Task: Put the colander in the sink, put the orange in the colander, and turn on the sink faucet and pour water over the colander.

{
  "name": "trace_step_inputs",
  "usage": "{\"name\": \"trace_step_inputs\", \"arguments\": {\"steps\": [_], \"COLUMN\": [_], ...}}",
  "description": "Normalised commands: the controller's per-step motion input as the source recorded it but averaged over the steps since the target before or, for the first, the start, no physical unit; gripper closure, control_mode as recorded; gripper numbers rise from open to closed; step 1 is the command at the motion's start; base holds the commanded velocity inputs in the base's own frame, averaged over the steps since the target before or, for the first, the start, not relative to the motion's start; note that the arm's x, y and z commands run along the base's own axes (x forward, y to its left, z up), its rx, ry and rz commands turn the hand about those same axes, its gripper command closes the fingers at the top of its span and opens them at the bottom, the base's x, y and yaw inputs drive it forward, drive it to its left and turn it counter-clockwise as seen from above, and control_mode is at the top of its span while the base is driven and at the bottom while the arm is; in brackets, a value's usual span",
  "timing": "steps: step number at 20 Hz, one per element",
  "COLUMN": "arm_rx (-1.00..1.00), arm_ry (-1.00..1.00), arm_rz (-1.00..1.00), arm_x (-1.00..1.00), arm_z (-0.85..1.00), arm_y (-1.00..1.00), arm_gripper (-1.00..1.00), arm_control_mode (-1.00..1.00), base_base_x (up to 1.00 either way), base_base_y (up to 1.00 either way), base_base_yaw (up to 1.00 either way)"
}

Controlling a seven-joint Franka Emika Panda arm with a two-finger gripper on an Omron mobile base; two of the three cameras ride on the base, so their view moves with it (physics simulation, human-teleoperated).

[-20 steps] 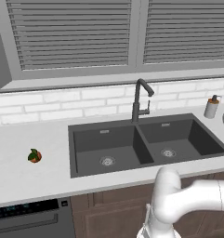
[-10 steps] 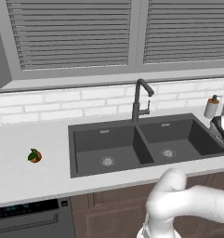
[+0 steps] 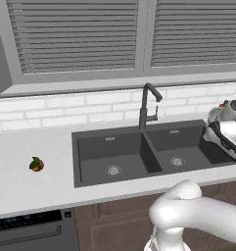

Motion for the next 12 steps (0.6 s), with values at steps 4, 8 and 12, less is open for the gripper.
{"name": "trace_step_inputs", "arguments": {"steps": [4, 8, 12], "arm_rx": [0.00, -0.02, -0.01], "arm_ry": [0.13, 0.19, 0.31], "arm_rz": [0.42, 0.05, 0.00], "arm_x": [0.13, 0.11, 0.01], "arm_z": [0.30, -0.04, -0.45], "arm_y": [1.00, 0.37, 0.07], "arm_gripper": [1.00, 1.00, 1.00], "arm_control_mode": [-1.00, -1.00, -1.00], "base_base_x": [0.00, 0.00, 0.00], "base_base_y": [0.00, 0.00, 0.00], "base_base_yaw": [0.00, 0.00, 0.00]}}
